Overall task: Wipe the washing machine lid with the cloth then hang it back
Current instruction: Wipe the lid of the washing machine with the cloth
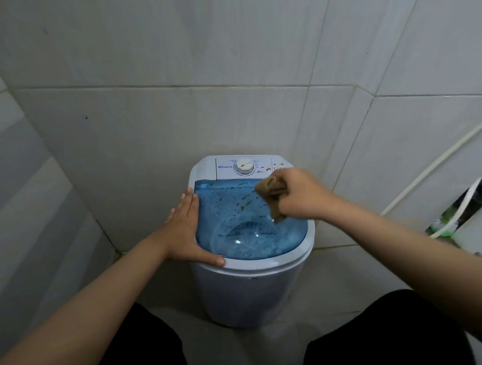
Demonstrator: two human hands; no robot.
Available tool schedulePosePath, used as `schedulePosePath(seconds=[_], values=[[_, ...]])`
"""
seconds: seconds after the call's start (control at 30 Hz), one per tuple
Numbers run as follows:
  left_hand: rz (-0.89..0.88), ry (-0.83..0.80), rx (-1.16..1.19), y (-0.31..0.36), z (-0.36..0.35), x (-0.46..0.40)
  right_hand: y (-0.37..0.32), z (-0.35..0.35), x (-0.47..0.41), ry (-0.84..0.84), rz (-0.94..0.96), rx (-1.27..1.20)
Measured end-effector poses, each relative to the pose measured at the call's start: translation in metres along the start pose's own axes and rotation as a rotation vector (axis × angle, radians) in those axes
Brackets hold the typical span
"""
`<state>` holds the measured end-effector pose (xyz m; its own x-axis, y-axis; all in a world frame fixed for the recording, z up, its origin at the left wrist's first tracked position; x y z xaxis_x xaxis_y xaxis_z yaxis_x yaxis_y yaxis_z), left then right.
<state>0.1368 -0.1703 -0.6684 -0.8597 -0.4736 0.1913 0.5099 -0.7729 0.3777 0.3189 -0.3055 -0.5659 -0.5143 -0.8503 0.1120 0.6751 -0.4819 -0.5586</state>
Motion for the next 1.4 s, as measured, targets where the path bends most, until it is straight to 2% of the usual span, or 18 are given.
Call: schedulePosePath(seconds=[0.23, 0.33, 0.43, 0.6, 0.83, 1.03, 1.17, 1.3, 1.4], values=[[-0.005, 0.004, 0.000, -0.002, -0.001, -0.002, 0.017, 0.024, -0.090, 0.226, 0.101, 0.383], [0.001, 0.006, -0.008, -0.002, 0.000, -0.003, 0.022, 0.014, -0.117, 0.204, 0.138, 0.529], [0.003, 0.007, -0.006, -0.004, -0.001, -0.004, 0.030, -0.003, -0.128, 0.143, 0.152, 0.500], [0.000, 0.015, -0.001, -0.006, 0.000, -0.004, 0.043, -0.015, -0.123, 0.183, 0.211, 0.555], [-0.007, 0.018, 0.005, -0.005, -0.002, -0.004, 0.048, -0.018, -0.101, 0.117, 0.289, 0.711], [-0.001, 0.019, 0.018, -0.003, 0.000, -0.003, 0.037, -0.004, -0.093, -0.095, 0.276, 0.793], [-0.003, 0.019, 0.021, -0.002, 0.001, -0.001, 0.023, 0.017, -0.101, -0.207, 0.215, 0.630], [-0.001, 0.022, 0.020, -0.002, 0.001, -0.001, 0.005, 0.018, -0.118, 0.056, 0.276, 0.484], [0.004, 0.025, 0.020, -0.001, 0.000, -0.002, 0.006, -0.004, -0.133, 0.103, 0.242, 0.563]])
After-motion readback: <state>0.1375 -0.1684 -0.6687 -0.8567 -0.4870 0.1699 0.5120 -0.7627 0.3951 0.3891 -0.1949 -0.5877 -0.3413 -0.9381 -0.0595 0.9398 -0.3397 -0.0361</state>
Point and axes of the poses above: each hand's wrist, its own x-axis away from the middle knuckle, its own z-axis out of the back of the hand, y = z × x, the point moved 4 cm from there along -x, towards the middle knuckle, and after that the axes turned 4 degrees about -z, right-handed, at the moved point
